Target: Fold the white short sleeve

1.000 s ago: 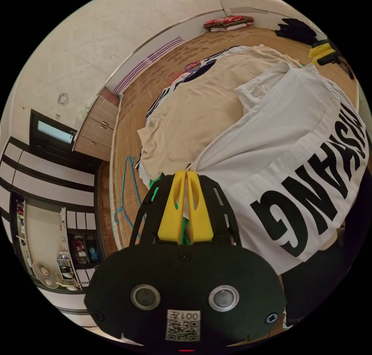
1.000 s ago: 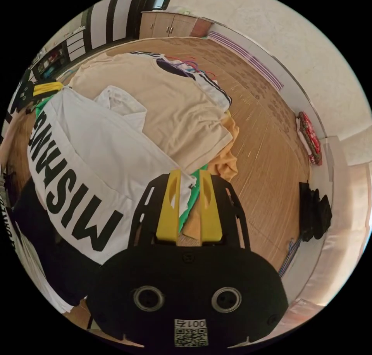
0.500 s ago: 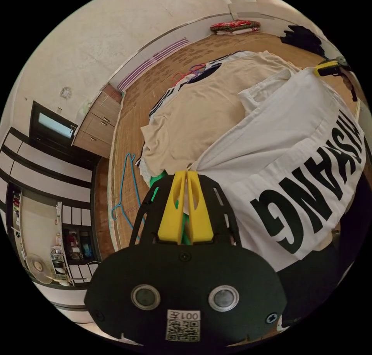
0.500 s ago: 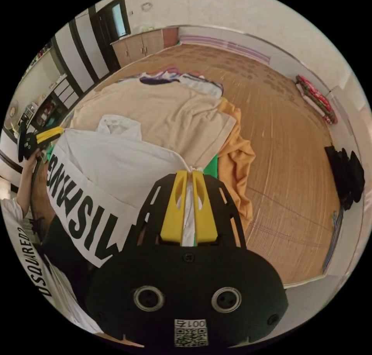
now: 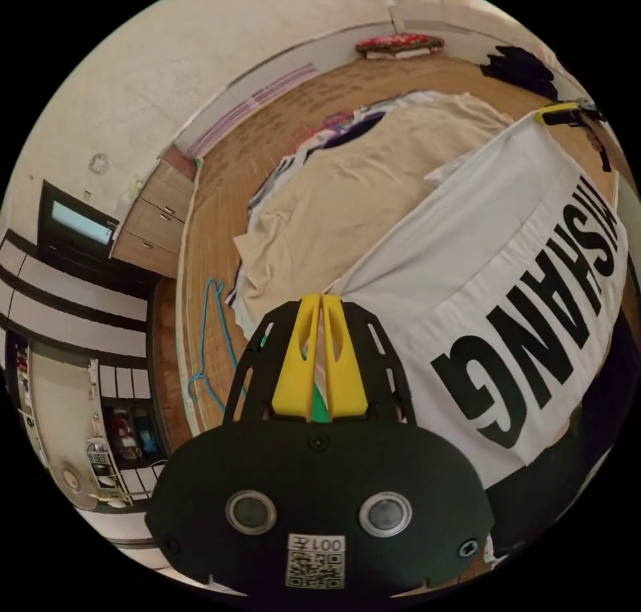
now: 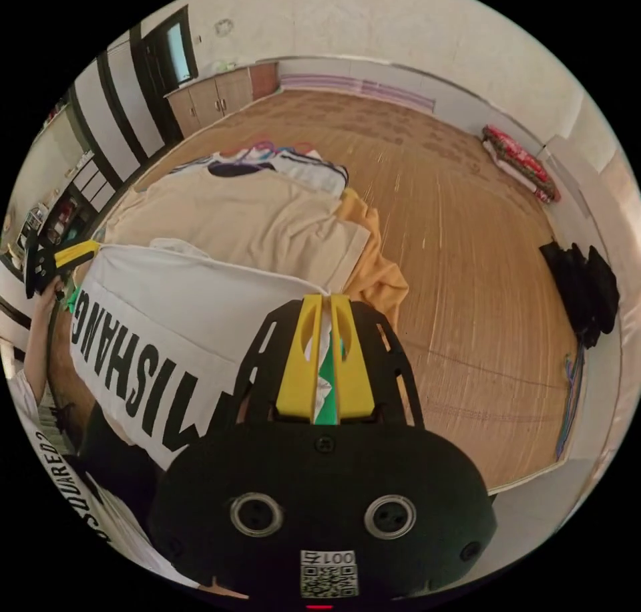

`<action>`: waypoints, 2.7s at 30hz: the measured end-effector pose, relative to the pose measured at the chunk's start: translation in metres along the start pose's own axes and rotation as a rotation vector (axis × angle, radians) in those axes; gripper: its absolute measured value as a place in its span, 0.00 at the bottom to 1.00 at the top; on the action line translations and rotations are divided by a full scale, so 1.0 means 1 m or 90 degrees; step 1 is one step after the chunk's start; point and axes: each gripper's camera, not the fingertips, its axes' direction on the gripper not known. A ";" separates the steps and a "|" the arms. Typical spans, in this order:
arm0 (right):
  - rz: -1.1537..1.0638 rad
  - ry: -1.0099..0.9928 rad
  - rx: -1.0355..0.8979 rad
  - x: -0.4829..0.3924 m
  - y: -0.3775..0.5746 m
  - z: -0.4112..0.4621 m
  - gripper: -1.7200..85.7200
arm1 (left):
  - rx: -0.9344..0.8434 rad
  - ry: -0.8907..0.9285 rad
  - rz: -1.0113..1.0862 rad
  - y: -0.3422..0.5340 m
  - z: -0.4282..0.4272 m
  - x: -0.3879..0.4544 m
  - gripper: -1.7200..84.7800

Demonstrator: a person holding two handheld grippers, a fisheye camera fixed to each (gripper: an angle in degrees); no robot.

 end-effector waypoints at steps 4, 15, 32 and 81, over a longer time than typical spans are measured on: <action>-0.005 -0.027 -0.052 0.015 -0.001 0.034 0.04 | -0.035 0.077 0.006 0.005 0.030 -0.012 0.01; 0.039 -0.165 -0.015 0.113 0.048 -0.006 0.03 | -0.068 0.058 0.021 0.059 0.037 -0.083 0.01; -0.046 -0.256 -0.103 0.054 0.228 0.040 0.16 | 0.001 0.361 -0.046 0.226 0.015 -0.011 0.10; -0.161 -0.110 0.000 -0.082 0.318 -0.004 0.10 | 0.015 0.188 -0.013 0.329 0.004 0.092 0.01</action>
